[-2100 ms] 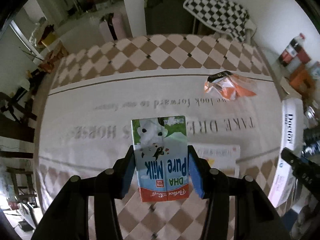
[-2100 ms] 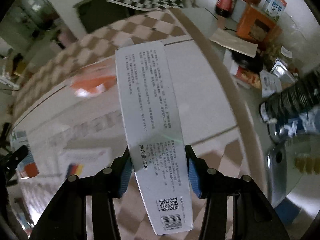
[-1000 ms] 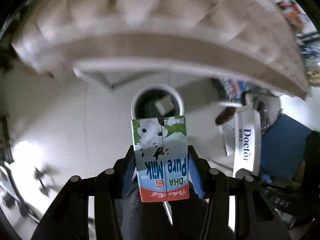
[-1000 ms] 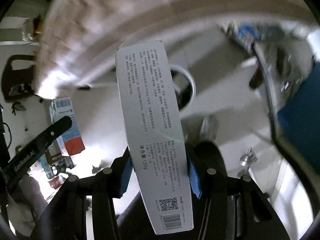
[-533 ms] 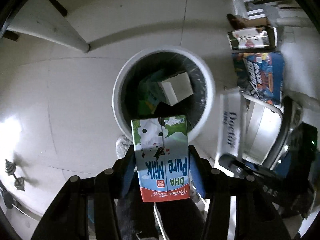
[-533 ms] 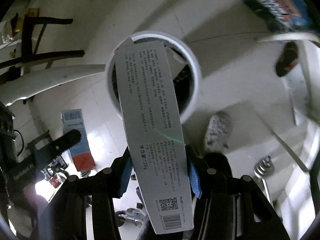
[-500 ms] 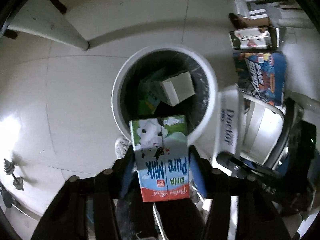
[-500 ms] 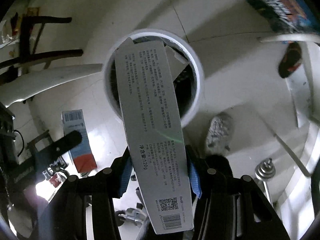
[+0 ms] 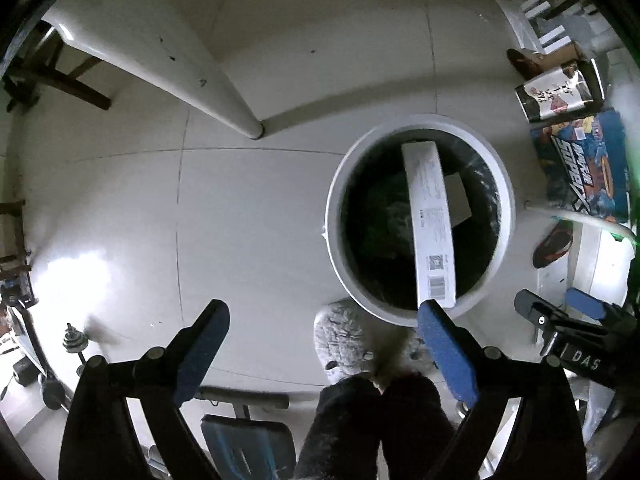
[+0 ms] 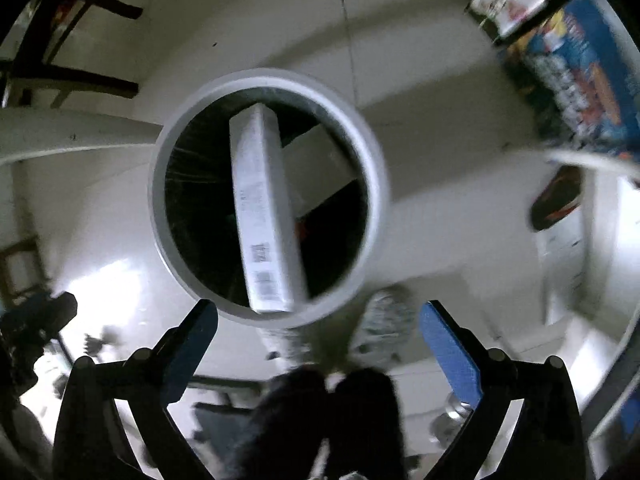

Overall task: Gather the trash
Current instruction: 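Swing both tools back up toward the table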

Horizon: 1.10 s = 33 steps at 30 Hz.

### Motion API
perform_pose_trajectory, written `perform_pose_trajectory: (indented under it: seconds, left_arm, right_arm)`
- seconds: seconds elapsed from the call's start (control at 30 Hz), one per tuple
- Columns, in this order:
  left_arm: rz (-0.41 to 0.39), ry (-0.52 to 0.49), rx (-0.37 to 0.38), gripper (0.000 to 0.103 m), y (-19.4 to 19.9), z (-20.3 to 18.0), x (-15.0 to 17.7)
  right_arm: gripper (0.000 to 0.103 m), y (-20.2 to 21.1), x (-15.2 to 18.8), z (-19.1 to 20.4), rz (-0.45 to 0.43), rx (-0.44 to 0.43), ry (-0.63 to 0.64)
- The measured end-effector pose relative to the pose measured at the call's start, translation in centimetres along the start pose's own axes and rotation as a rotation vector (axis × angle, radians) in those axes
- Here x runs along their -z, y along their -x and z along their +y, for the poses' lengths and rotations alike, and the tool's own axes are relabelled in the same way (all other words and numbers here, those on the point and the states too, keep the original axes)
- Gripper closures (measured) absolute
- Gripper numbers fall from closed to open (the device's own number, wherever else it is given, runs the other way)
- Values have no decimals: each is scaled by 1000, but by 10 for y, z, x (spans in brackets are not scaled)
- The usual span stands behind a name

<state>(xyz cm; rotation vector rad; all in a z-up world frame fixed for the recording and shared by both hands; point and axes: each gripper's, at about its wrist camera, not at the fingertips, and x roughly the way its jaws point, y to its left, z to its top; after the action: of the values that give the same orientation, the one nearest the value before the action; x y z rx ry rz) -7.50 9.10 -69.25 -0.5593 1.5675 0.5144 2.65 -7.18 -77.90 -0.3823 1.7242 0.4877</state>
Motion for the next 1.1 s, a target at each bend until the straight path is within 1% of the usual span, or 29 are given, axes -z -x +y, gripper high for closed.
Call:
perform_pose_trajectory:
  seconds: [0.07,0.2,0.27,0.33,0.57,0.67,0.83,0.9,1.1]
  left_arm:
    - [-15,-1,-8,7,9,-3,7]
    - [-36,-1,-20,7,23,-9,13]
    - [-54,1,-30,7,34,-14,16]
    - [-68,6,-22,7,45,-16,19]
    - [-89,7,-15,7,87,-21,35]
    - [-105,-8,-6,7,116,-23,45]
    - [-119,-54,-17,7,165,-24,65]
    - [-130,-63,-13,7,188,-23,73]
    - [-180,-81,10,7,264,-24,94]
  right_arm:
    - [1,12,6,-2,-26,50,18]
    - [1,35,18,-2,-65,85,23]
    - [1,45,24,-4,-79,92,25]
    - [1,58,31,-2,-92,97,21]
    - [1,111,53,5,-150,116,25]
    - [1,135,65,7,-167,110,27]
    - [1,186,90,10,-188,87,20]
    - [1,211,100,10,-189,70,12]
    - [1,297,131,15,-235,51,7]
